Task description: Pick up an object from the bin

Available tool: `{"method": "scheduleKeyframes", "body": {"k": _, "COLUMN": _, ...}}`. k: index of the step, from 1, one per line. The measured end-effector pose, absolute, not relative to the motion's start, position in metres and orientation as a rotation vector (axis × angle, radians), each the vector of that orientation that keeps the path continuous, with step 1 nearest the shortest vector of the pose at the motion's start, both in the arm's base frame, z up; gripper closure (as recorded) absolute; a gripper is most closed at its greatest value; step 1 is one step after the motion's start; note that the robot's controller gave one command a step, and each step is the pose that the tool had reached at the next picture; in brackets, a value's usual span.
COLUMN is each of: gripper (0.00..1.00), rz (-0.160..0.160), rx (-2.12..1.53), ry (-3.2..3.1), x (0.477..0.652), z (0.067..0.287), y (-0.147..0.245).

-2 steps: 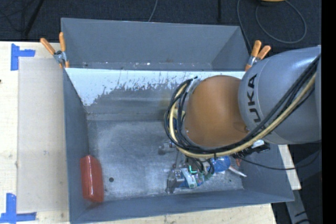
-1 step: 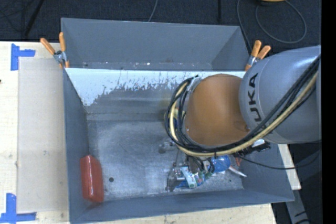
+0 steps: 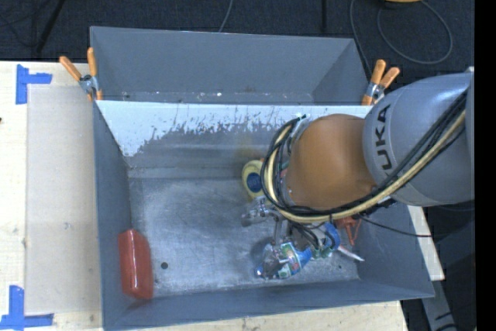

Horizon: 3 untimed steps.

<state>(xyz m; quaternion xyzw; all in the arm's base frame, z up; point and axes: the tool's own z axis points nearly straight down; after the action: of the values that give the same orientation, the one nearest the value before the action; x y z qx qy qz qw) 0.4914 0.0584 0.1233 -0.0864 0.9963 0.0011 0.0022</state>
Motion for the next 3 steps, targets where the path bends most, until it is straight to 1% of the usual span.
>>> {"method": "scheduleKeyframes", "body": {"k": 1, "gripper": 0.00, "rz": 0.002, "rx": -0.332, "ry": 3.128, "x": 0.489, "z": 0.108, "y": -0.036}}
{"method": "scheduleKeyframes", "body": {"k": 2, "gripper": 0.00, "rz": 0.001, "rx": -0.336, "ry": 3.125, "x": 0.489, "z": 0.108, "y": -0.090}}
{"method": "scheduleKeyframes", "body": {"k": 3, "gripper": 0.00, "rz": 0.000, "rx": -0.829, "ry": 3.026, "x": 0.501, "z": 0.091, "y": -0.092}}
